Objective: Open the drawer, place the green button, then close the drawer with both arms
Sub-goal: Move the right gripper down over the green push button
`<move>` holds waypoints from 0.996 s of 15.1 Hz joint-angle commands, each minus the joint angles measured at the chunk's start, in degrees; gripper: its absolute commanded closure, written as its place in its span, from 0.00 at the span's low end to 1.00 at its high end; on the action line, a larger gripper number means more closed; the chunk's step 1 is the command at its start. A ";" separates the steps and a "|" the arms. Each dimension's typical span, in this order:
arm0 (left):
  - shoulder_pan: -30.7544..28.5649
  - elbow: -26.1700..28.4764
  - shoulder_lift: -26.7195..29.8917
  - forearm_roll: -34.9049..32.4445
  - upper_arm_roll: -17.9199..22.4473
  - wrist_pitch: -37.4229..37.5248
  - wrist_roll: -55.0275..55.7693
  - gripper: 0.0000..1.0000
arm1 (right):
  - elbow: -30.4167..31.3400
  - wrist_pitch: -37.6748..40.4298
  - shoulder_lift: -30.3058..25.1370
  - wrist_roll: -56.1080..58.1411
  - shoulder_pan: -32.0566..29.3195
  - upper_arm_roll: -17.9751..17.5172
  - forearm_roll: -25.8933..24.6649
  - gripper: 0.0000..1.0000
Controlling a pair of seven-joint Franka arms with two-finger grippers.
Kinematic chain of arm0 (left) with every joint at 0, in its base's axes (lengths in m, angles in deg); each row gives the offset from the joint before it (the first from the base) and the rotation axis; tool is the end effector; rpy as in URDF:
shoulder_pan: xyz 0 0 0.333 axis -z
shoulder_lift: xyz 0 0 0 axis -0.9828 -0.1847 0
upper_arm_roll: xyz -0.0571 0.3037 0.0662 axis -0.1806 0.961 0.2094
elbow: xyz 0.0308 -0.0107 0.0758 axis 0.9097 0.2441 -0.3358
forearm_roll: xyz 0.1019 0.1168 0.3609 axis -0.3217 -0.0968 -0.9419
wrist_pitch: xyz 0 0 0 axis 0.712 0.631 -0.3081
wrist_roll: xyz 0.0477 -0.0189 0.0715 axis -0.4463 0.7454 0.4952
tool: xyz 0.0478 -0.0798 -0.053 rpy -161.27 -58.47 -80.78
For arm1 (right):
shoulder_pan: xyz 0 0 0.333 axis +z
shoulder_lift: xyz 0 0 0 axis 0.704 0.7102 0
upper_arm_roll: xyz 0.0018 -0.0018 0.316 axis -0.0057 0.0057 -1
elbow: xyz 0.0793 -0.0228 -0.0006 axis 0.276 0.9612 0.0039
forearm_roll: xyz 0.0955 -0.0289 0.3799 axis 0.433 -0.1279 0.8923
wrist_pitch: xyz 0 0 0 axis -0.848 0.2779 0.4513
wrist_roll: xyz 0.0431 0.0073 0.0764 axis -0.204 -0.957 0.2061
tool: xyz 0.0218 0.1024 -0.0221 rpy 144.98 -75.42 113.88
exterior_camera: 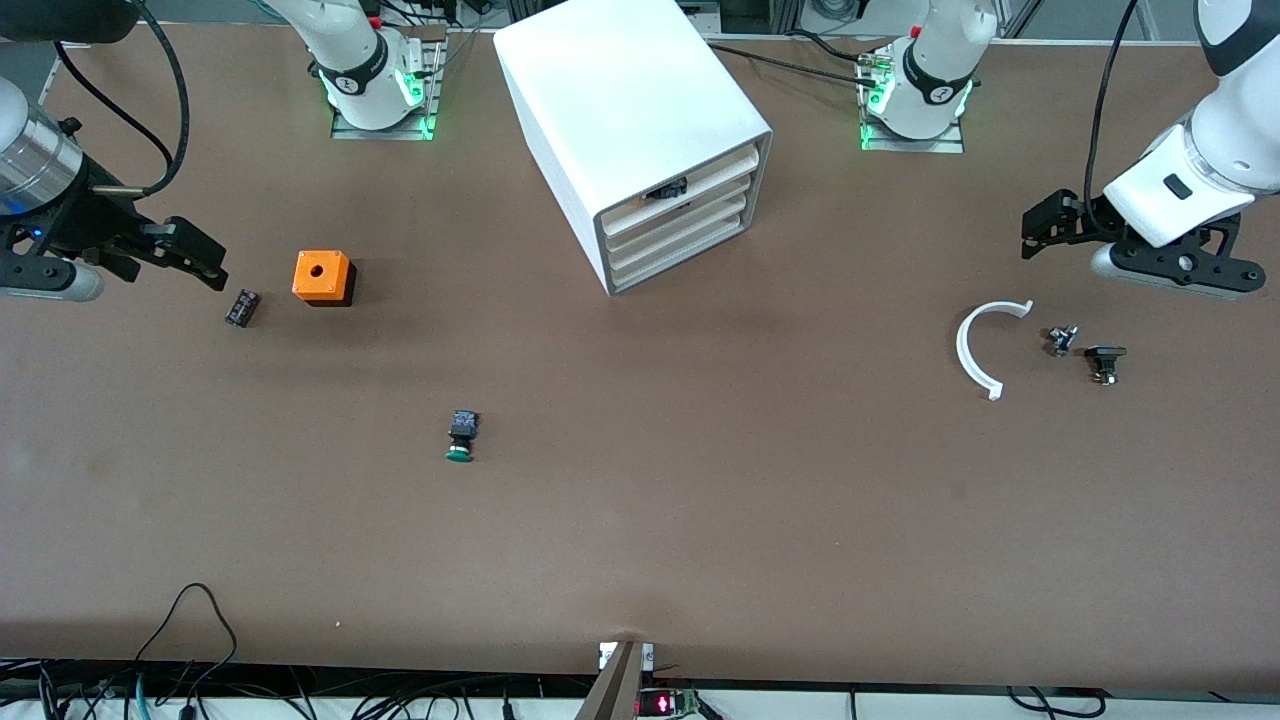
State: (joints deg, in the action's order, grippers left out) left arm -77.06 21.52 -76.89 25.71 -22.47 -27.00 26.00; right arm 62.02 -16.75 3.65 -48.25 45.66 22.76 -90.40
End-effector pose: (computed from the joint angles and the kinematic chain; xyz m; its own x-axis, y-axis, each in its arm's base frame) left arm 0.5478 -0.0461 0.5731 0.9815 -0.1830 -0.0571 -0.1824 -0.9831 0.0150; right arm 0.5797 0.0636 0.6032 0.9952 -0.0917 0.0348 -0.0927 -0.9953 0.0274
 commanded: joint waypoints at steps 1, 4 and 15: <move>0.34 -0.27 0.74 0.13 0.18 1.44 -0.24 0.00 | -0.04 0.30 2.73 0.42 0.14 -0.44 -0.24 0.00; 0.34 -0.27 0.74 0.13 0.18 1.53 -0.24 0.00 | -0.56 -0.06 5.72 0.51 0.23 -0.53 4.05 0.00; 0.60 -0.89 0.56 0.13 0.10 1.45 0.46 0.00 | -0.65 -11.82 19.69 -0.45 4.45 -0.71 4.94 0.00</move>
State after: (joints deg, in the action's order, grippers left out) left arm -76.81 21.18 -76.81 25.71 -22.59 -26.47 26.01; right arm 62.41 -27.04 21.39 -48.46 49.66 22.05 -86.10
